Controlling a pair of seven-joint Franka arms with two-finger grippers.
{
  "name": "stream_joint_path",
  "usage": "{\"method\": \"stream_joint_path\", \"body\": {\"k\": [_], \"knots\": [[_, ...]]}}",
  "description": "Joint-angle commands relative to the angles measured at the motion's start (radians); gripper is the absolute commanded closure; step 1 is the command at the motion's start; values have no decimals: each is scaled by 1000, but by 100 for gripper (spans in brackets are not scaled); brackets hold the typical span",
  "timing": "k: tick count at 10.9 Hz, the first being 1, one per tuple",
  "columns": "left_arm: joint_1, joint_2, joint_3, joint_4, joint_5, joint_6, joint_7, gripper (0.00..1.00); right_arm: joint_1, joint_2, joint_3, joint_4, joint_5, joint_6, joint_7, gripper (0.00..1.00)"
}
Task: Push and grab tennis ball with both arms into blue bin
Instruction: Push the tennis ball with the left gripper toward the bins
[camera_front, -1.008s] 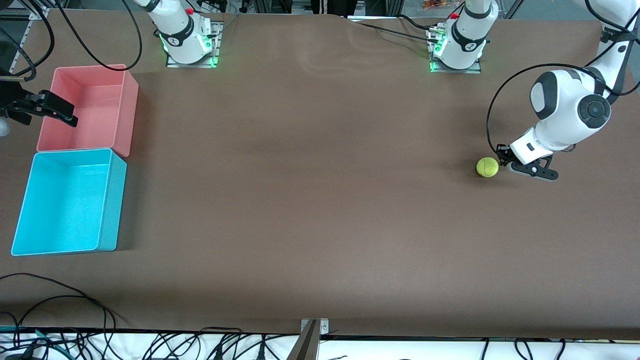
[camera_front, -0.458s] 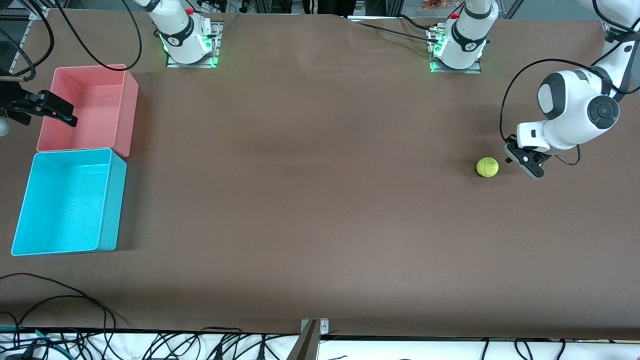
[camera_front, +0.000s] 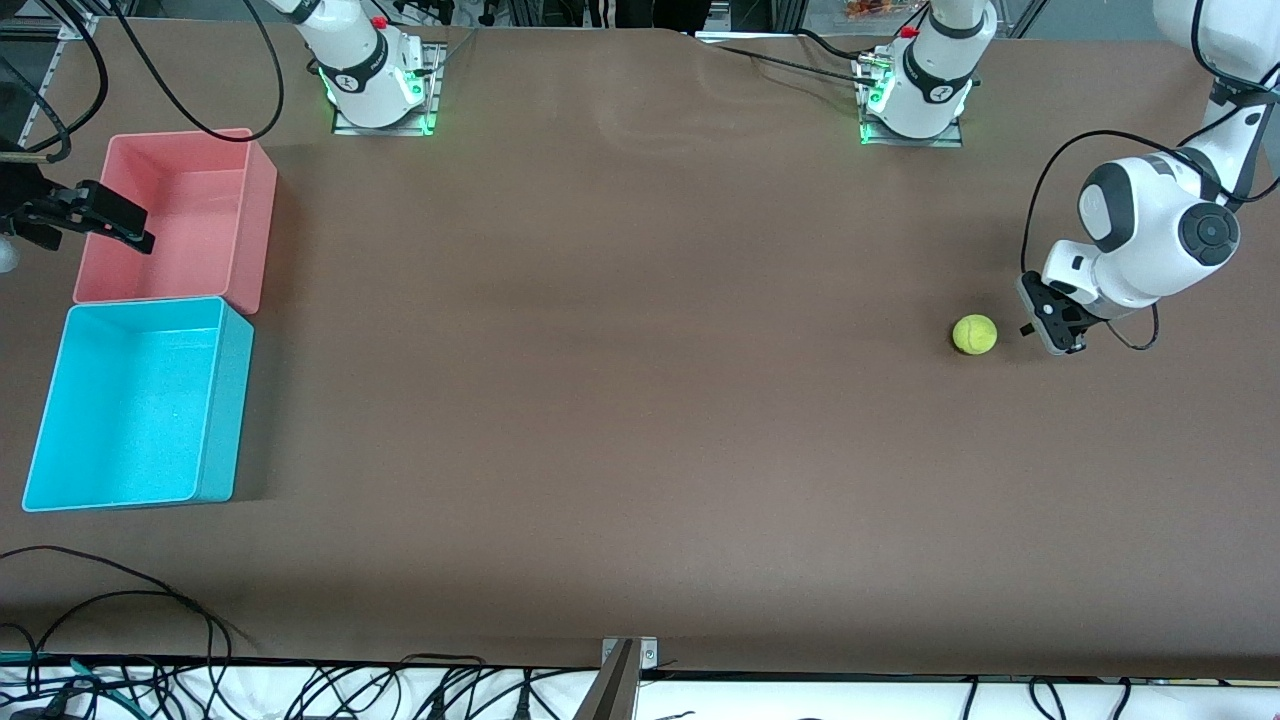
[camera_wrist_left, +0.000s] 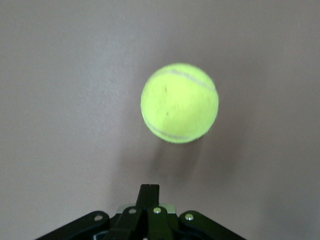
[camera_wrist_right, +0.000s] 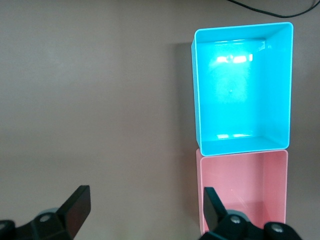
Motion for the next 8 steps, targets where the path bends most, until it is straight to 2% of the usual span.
{"method": "stream_joint_path", "body": {"k": [1,8], "knots": [[23,37,-9,7,27,40,111,100,0,-3,1,17,-17,-11,11,0],[20,96,-16,10,14,68,234,100,0,-2,1,16,-17,-10,11,0]]}}
